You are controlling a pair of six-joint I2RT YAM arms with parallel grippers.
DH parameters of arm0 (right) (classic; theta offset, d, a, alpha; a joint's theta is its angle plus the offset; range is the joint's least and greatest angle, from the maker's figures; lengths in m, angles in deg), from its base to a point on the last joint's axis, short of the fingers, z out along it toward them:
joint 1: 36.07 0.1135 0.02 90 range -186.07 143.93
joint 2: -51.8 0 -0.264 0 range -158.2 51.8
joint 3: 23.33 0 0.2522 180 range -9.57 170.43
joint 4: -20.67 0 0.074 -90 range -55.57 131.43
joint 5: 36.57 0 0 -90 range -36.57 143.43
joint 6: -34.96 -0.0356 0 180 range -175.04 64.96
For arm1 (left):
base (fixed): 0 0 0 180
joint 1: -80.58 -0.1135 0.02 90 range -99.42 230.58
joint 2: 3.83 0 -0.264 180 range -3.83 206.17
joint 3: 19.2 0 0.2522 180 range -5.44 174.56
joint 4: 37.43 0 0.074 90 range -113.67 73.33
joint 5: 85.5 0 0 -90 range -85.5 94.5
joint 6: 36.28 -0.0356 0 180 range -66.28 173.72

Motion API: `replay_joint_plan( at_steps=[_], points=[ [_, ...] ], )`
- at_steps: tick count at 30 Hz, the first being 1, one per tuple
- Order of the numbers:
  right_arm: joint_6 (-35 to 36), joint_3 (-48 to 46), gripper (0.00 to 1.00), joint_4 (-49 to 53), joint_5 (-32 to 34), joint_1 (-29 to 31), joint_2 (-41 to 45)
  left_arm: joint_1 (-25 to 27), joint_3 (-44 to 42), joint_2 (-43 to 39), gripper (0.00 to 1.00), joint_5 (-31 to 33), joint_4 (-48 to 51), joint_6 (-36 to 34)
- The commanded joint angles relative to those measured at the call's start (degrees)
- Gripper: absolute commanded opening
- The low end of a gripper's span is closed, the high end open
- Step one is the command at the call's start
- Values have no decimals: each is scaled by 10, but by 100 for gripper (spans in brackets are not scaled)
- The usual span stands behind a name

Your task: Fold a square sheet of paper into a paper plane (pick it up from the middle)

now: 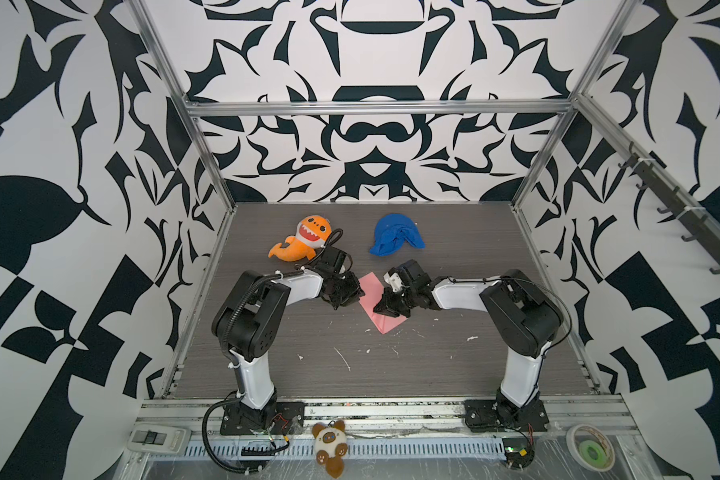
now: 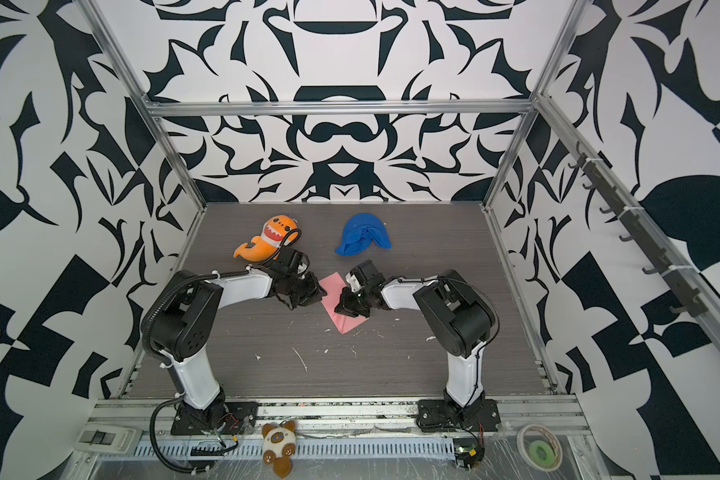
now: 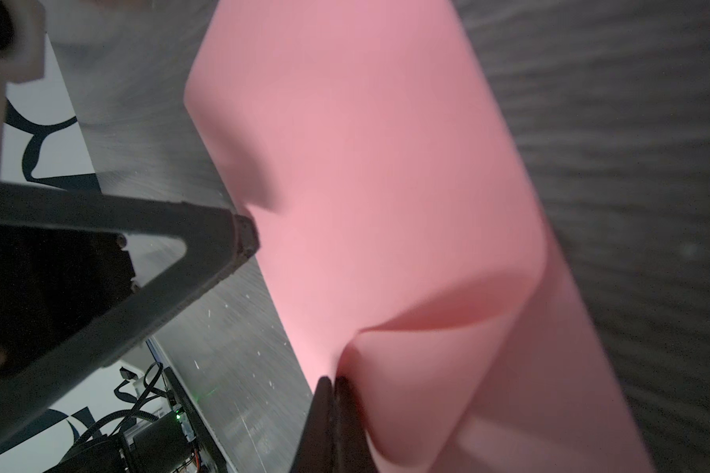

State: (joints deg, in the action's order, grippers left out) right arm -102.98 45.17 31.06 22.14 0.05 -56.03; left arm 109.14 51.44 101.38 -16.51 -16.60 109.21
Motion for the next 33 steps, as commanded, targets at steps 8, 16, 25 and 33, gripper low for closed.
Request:
replay_joint_plan(
  at_steps=[8,16,25,33],
  points=[
    [11,-16,5,-41,-7,3,-4,0,-6,25,27,10,26,-2],
    [13,-17,5,-35,-4,3,-10,0,-6,24,27,11,26,-2],
    [16,-13,6,-35,-5,3,-16,0,-8,24,27,12,26,-2],
    [19,-12,6,-31,-4,3,-21,1,-9,27,27,13,27,-2]
  ],
)
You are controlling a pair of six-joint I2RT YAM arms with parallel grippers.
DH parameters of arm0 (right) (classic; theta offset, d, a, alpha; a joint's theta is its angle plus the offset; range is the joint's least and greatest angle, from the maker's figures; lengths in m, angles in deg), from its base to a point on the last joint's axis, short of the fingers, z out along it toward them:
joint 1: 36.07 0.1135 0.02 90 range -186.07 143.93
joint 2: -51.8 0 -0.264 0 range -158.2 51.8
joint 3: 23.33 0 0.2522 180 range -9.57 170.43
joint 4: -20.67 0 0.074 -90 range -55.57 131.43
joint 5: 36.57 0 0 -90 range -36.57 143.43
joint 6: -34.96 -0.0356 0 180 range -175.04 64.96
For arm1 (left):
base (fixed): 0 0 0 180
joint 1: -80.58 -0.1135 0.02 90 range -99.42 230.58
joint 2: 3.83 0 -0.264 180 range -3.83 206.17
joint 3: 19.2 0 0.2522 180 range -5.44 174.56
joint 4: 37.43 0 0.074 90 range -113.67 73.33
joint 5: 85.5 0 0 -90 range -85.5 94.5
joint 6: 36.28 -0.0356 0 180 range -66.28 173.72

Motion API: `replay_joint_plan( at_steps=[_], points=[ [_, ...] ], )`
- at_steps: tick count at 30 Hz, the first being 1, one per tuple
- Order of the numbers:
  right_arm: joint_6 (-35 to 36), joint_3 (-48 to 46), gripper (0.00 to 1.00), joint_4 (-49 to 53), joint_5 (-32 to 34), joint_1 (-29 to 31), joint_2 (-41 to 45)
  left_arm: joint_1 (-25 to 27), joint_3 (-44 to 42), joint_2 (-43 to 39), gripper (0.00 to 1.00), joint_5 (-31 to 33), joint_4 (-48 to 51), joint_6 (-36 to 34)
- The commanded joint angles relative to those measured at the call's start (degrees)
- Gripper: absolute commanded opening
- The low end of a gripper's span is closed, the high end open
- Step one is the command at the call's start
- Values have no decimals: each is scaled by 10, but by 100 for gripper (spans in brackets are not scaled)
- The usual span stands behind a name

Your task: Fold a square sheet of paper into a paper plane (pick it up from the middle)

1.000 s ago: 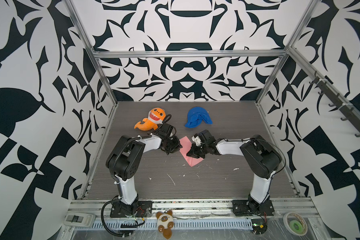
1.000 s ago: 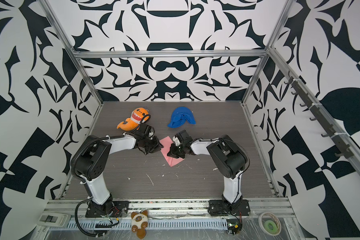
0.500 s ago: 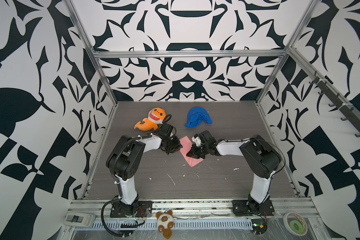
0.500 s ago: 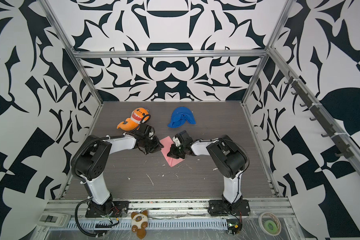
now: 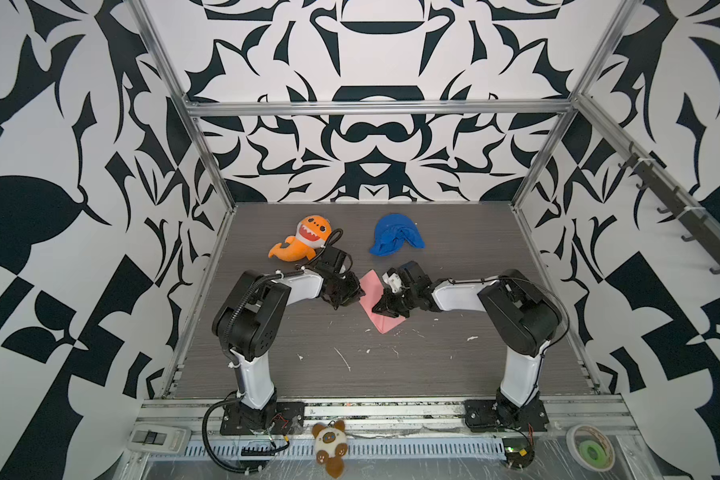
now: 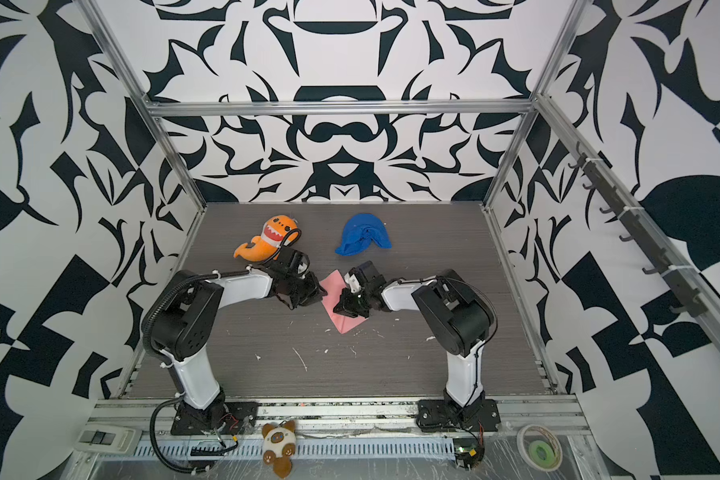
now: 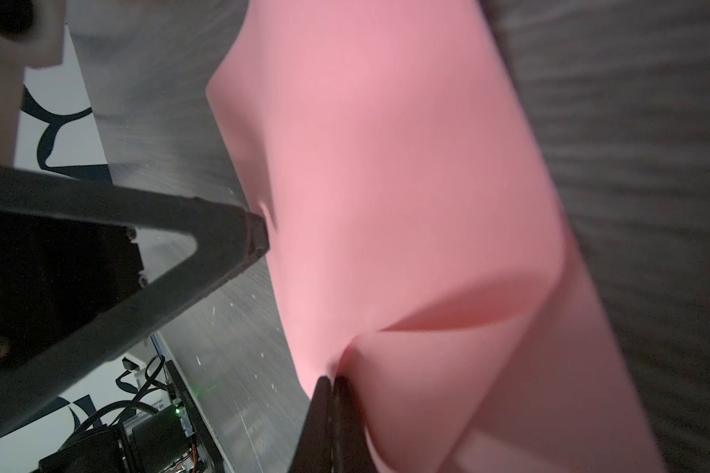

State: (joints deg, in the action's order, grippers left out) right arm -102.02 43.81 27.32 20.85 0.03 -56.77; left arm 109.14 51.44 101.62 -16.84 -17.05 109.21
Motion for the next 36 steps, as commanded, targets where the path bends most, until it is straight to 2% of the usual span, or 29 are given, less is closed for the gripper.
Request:
replay_joint_plan(
  at_steps=[1,10,14,21,27,36],
  points=[
    [9,2,6,5,8,3,-14,1,-8,25,27,16,31,-1],
    [13,-4,7,24,21,3,-5,-2,13,-29,27,37,77,-27],
    [14,-2,7,24,20,3,-6,-1,15,-52,27,20,54,-31],
    [14,-3,7,18,16,3,-7,15,26,-7,27,-11,17,-23],
    [14,-5,7,11,15,2,-6,18,33,30,24,-7,23,-16],
    [4,-24,8,-42,-1,0,-1,19,28,43,21,5,43,-16]
  ],
)
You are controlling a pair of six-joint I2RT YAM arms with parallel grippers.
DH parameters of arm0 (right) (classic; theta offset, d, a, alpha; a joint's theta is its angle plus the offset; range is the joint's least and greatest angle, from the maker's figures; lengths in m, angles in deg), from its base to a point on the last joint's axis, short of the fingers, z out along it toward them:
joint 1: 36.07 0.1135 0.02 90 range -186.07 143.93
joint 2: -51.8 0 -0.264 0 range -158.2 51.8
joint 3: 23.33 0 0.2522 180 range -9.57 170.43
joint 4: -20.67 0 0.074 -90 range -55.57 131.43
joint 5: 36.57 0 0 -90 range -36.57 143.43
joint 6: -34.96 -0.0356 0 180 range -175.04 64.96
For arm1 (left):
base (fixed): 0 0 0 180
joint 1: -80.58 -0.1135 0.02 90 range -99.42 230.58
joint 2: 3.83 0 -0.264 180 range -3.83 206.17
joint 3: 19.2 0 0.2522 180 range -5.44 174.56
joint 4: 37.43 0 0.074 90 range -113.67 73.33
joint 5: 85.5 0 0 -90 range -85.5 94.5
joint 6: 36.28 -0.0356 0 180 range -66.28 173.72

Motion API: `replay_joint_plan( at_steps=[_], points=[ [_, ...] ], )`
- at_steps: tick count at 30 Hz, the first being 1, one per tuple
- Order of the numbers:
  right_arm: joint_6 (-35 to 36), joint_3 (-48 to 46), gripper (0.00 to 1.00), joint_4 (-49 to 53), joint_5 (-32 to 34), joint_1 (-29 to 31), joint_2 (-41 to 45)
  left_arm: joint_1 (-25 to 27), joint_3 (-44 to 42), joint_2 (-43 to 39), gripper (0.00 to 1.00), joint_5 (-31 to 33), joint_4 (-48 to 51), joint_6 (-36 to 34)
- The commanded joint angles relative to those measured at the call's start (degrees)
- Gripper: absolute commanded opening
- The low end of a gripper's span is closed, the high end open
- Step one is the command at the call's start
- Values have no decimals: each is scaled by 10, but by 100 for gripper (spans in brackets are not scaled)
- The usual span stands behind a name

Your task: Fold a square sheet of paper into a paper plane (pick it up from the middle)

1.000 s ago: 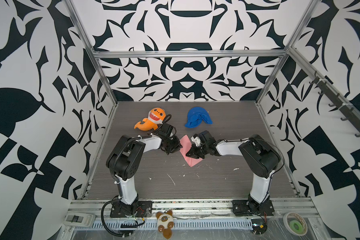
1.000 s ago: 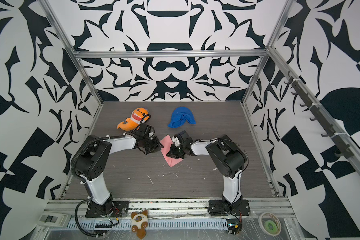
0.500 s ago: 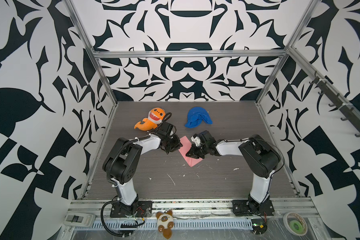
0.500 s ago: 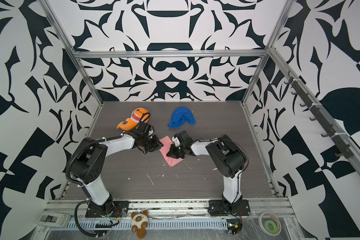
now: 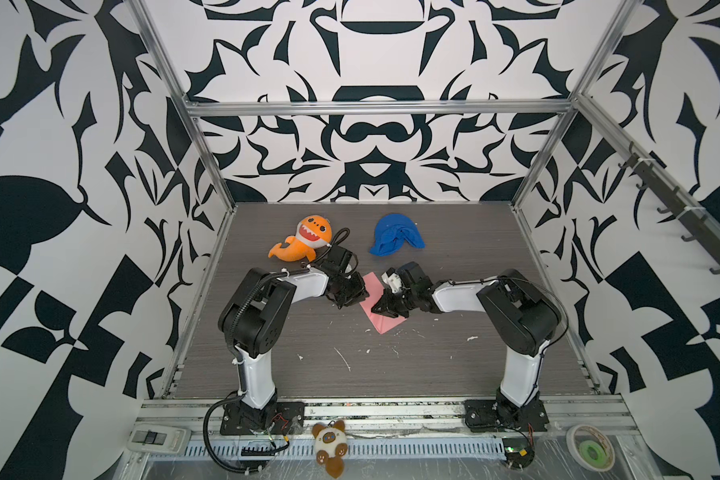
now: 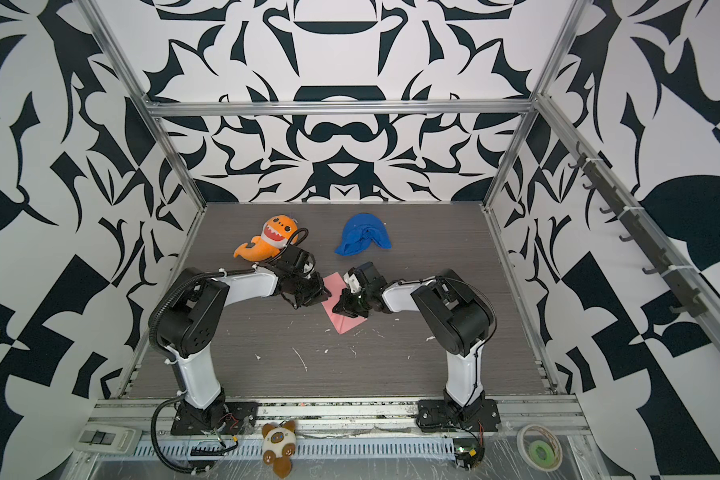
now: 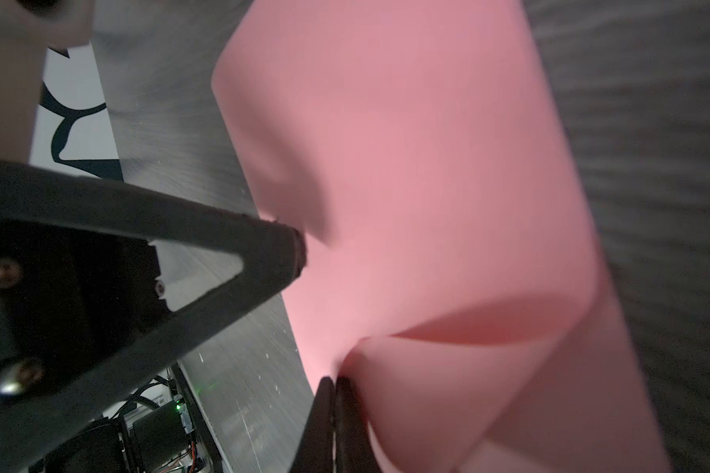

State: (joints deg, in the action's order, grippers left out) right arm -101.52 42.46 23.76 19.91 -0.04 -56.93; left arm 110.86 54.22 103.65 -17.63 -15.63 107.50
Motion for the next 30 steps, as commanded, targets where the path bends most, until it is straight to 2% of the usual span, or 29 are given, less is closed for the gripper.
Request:
replay_joint_plan(
  at_steps=[1,12,18,22,30],
  points=[
    [-2,-11,8,-10,8,0,1,2,1,22,21,13,30,1],
    [-6,-14,9,-5,16,-2,-4,2,1,21,21,23,39,-3],
    [-2,-13,24,16,21,-3,-6,1,21,3,23,37,63,-14],
    [2,-13,30,20,19,-3,-7,-9,28,-10,24,49,70,-15],
    [6,-11,33,31,24,-2,-11,-33,29,-36,24,47,73,-21]
  ],
)
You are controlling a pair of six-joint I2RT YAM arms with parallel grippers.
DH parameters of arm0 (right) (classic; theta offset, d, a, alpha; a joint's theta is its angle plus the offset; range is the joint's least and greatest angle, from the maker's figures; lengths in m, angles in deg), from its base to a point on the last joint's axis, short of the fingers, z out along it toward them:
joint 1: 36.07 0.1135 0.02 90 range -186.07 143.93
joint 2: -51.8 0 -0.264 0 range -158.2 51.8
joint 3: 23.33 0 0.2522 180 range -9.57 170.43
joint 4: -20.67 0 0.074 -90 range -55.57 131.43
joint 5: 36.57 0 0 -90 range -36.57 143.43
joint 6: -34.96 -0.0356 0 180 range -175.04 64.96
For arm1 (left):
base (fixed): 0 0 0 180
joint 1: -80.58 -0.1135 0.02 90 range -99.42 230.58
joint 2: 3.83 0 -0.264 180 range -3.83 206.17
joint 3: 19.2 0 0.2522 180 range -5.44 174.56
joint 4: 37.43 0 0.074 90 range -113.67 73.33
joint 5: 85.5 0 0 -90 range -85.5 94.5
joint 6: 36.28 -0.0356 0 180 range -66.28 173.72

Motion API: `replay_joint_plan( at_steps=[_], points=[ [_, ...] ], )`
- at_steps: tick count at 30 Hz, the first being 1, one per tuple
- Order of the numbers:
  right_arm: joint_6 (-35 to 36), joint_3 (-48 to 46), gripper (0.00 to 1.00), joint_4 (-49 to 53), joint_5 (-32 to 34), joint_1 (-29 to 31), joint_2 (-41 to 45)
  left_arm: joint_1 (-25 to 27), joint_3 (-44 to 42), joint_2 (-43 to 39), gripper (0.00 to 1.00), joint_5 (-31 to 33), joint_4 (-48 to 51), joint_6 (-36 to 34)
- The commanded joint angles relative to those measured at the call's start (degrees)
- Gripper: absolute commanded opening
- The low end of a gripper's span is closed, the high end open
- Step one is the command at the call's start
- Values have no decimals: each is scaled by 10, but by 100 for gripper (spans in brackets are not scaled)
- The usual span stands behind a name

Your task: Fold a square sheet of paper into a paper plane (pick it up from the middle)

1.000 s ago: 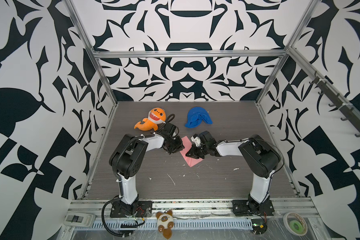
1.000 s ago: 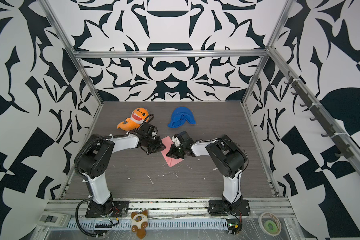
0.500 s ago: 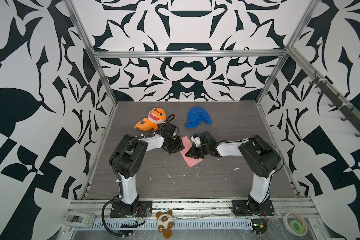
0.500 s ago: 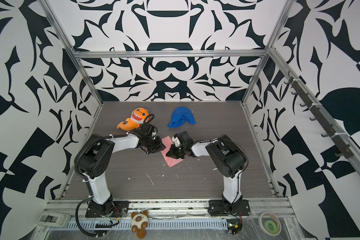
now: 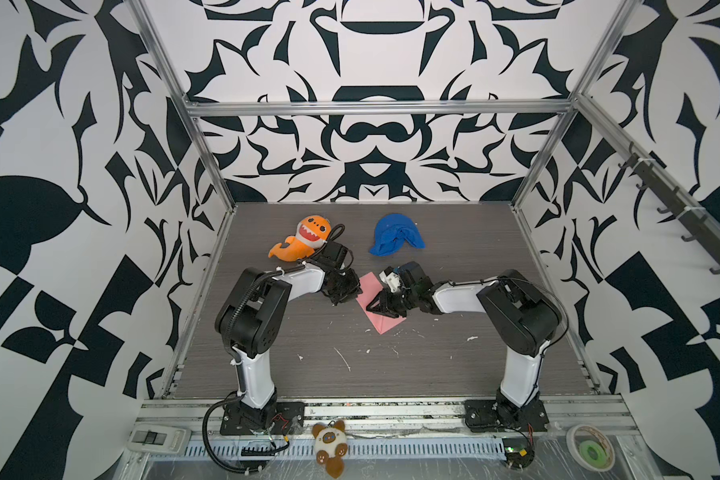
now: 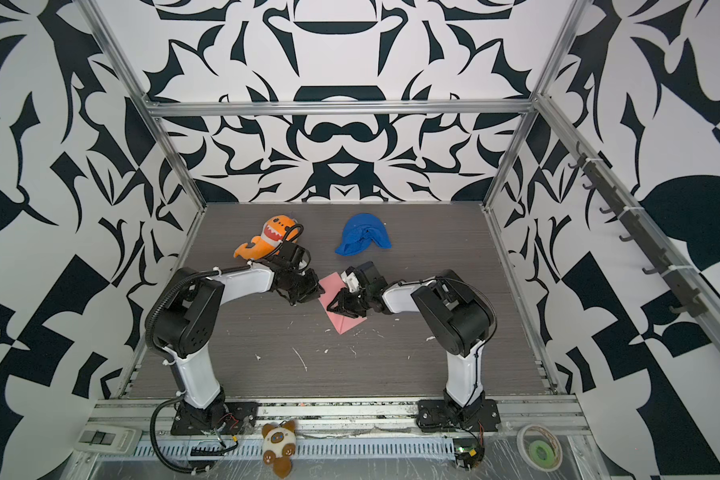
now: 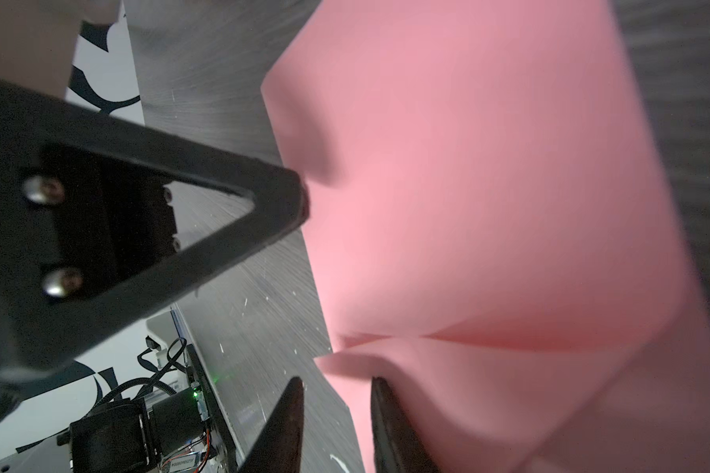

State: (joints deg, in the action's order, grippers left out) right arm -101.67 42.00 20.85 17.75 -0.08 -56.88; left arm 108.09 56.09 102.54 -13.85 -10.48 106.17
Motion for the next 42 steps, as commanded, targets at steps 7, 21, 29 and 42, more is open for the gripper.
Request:
replay_joint_plan(
  at_steps=[7,21,29,42],
  points=[
    [16,1,14,99,66,-2,-12,11,-7,-44,20,-10,5,-8],
    [29,17,6,149,83,-2,-16,77,-28,-31,1,-12,21,-3],
    [28,18,6,149,83,-2,-18,82,-24,-19,0,18,53,-15],
    [24,25,6,145,69,-2,-8,84,-12,4,0,45,85,-30]
  ],
)
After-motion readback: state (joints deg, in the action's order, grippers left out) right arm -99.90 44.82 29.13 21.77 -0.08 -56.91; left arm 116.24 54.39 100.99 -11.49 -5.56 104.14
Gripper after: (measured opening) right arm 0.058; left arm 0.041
